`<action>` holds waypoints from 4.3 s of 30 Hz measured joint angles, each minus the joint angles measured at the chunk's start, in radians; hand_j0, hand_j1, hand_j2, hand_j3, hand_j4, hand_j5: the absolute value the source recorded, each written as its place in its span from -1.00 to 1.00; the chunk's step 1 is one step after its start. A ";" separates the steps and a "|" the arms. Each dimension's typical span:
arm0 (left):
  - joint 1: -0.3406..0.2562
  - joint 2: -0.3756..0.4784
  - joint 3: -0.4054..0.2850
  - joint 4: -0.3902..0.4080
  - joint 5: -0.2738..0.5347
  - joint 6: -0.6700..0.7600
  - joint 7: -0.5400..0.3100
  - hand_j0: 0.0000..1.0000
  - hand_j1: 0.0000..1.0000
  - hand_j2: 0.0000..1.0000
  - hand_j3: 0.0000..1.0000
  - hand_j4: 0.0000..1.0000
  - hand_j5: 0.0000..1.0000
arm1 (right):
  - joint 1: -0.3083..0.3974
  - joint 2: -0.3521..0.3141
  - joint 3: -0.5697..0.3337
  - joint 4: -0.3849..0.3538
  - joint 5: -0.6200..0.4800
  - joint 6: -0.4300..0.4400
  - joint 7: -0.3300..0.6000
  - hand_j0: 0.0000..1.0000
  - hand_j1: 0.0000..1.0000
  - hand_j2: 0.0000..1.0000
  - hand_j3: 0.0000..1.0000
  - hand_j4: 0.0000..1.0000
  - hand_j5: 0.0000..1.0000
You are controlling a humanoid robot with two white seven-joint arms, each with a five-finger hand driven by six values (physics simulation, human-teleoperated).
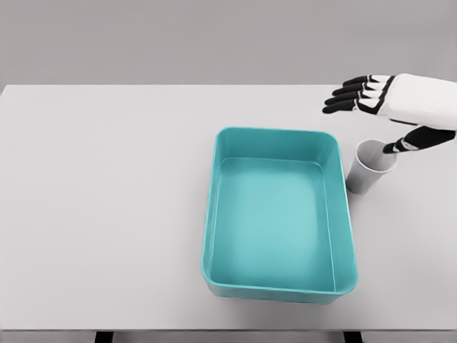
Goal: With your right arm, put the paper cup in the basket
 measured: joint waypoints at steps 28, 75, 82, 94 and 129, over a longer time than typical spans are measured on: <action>0.000 0.000 0.000 0.000 0.000 0.000 0.000 1.00 1.00 1.00 1.00 1.00 1.00 | 0.049 0.024 -0.063 0.003 -0.155 0.583 0.161 0.99 0.99 0.99 0.99 0.99 0.99; 0.000 0.000 0.000 0.000 0.000 0.000 0.000 1.00 1.00 1.00 1.00 1.00 1.00 | 0.048 0.069 0.114 0.013 0.185 0.612 0.163 0.95 0.95 0.95 0.95 0.95 0.95; 0.000 0.000 0.000 0.000 0.000 0.000 0.000 1.00 1.00 1.00 1.00 1.00 1.00 | 0.048 0.090 0.114 0.029 0.194 0.612 0.163 0.95 0.95 0.95 0.95 0.95 0.95; -0.002 0.000 0.000 0.000 0.000 0.000 0.000 1.00 1.00 1.00 1.00 1.00 1.00 | 0.048 0.109 0.118 0.053 0.202 0.610 0.163 0.95 0.95 0.95 0.95 0.95 0.95; 0.000 0.000 0.000 0.000 0.000 0.000 0.000 1.00 1.00 1.00 1.00 1.00 1.00 | 0.035 0.105 0.118 0.044 0.203 0.608 0.163 0.50 0.50 0.50 0.50 0.50 0.50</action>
